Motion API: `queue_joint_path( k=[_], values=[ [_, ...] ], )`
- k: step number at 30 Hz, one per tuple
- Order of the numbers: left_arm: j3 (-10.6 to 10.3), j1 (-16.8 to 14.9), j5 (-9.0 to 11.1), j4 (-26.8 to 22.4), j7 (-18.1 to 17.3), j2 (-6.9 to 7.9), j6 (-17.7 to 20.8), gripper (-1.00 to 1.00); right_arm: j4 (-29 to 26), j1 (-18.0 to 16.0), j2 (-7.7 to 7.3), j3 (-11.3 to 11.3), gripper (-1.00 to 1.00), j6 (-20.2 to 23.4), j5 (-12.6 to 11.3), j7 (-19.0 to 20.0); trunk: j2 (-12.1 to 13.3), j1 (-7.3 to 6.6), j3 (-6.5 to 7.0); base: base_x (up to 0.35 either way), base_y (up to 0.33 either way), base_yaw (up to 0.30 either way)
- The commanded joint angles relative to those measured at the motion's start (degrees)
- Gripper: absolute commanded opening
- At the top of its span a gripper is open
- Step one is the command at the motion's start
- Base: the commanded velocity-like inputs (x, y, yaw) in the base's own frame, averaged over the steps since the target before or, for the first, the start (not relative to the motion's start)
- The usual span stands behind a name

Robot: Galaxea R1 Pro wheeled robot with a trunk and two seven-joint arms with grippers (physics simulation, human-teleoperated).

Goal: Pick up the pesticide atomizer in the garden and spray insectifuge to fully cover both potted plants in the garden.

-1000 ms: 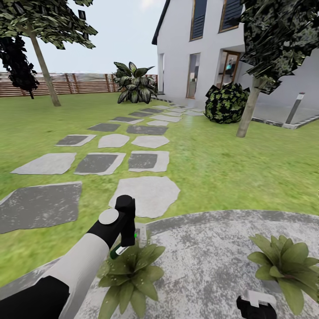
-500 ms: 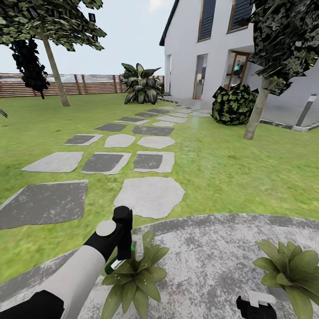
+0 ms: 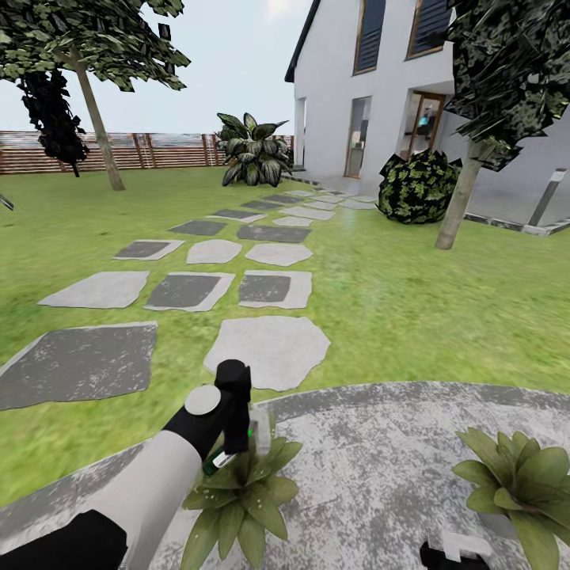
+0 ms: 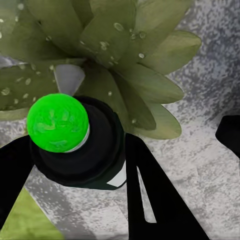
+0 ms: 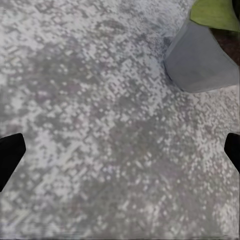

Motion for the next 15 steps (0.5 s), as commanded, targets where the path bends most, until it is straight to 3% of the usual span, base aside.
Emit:
queue_joint_path(
  k=[1, 8, 15],
  values=[
    [-0.1, -0.4, -0.3, -0.2, -0.4, -0.06, 0.3, -1.0, 0.1, -0.2, 0.0, -0.4, 1.0, -0.2, 0.6, -0.2, 0.0, -0.01, -0.05, 0.0, 0.0, 0.0],
    [-2.3, -2.6, -0.9, -1.5, -0.4, 0.05, 0.2, -1.0, 0.3, 0.6, 0.0, -0.4, 1.0, -0.2, 1.7, -0.2, 0.0, -0.01, -0.05, 0.0, 0.0, 0.0],
    [-4.6, -2.7, -0.6, -1.3, -0.4, 0.02, 0.2, -1.0, 0.3, 0.6, 0.0, -0.4, 1.0, -0.2, 1.8, -0.3, 0.0, -0.01, -0.05, 0.0, 0.0, 0.0]
  ],
)
